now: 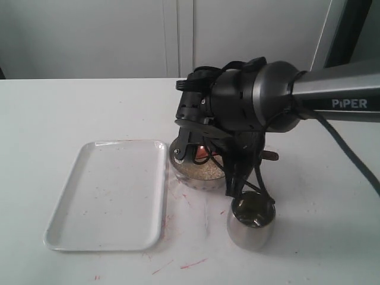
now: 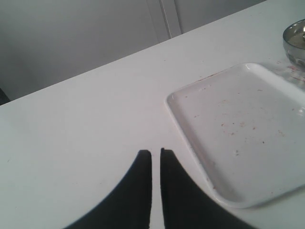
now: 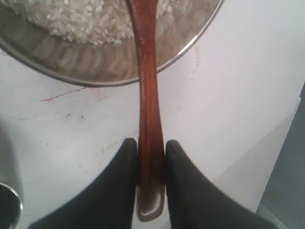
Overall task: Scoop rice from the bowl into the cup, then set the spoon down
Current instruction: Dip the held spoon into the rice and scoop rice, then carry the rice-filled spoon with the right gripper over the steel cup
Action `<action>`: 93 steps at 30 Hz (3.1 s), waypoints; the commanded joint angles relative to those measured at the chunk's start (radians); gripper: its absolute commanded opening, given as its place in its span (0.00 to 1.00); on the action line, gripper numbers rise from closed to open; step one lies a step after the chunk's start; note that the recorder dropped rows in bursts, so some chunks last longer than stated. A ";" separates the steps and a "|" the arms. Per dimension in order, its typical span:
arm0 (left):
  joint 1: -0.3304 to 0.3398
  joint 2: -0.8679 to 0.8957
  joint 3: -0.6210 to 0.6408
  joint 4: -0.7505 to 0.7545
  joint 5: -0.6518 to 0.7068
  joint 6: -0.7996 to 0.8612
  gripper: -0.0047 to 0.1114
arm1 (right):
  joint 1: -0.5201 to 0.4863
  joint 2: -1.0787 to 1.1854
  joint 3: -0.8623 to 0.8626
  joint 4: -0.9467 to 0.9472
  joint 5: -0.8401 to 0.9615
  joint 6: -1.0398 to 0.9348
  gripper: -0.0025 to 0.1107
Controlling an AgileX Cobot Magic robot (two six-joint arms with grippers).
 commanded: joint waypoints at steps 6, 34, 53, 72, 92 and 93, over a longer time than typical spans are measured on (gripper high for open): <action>-0.003 -0.001 -0.003 -0.005 -0.006 0.002 0.16 | -0.021 -0.034 0.002 0.058 -0.009 -0.008 0.02; -0.003 -0.001 -0.003 -0.005 -0.006 0.002 0.16 | -0.061 -0.278 0.194 0.115 -0.032 -0.024 0.02; -0.003 -0.001 -0.003 -0.005 -0.006 0.002 0.16 | -0.061 -0.570 0.432 0.171 -0.019 -0.022 0.02; -0.003 -0.001 -0.003 -0.005 -0.006 0.002 0.16 | -0.058 -0.659 0.499 0.187 0.096 -0.243 0.02; -0.003 -0.001 -0.003 -0.005 -0.006 0.002 0.16 | -0.058 -0.606 0.499 0.057 0.052 -0.344 0.02; -0.003 -0.001 -0.003 -0.005 -0.006 0.002 0.16 | -0.058 -0.601 0.499 0.055 0.040 -0.344 0.02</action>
